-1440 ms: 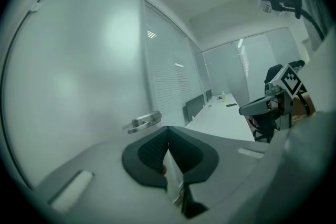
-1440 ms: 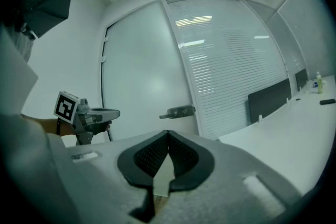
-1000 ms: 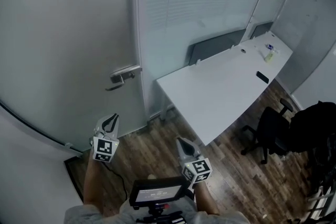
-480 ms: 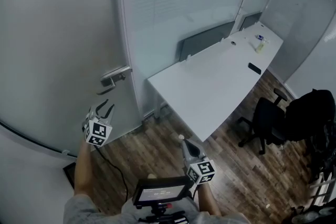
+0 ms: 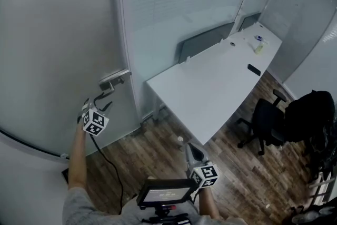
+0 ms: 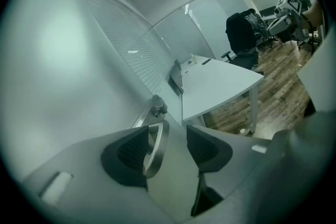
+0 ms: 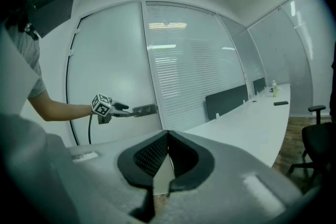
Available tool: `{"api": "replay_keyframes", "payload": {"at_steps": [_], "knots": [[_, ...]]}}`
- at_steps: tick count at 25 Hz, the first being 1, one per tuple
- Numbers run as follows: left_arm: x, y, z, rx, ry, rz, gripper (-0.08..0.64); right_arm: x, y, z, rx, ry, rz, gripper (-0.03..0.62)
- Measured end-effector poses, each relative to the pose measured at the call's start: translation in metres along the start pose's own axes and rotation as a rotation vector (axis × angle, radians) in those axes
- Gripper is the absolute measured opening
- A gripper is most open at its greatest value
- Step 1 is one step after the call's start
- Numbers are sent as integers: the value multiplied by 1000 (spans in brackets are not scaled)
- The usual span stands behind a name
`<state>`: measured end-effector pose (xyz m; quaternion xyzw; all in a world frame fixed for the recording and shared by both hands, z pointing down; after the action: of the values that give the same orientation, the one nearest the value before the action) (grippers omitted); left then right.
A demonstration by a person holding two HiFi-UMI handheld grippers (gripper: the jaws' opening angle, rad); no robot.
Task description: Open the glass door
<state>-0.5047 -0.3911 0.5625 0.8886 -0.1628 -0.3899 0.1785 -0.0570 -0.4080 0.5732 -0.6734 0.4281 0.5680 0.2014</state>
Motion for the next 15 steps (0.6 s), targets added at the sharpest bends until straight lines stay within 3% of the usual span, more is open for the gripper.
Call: {"api": "replay_keyframes", "payload": {"at_steps": [15], "knots": [[-33, 55, 7, -171, 148, 153, 238, 5, 3, -12, -83, 21, 0, 2]]}}
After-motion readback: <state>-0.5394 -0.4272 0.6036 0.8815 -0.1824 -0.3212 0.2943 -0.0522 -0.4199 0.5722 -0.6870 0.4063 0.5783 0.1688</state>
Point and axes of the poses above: the fingertips, and each gripper's own axes: y forward along the fingers, z to its left, x out of its top, the point moved 5 cm from there along -y, backward along the fingers, and after that the axes turned 5 degrees about y, right-handed, at the moved point
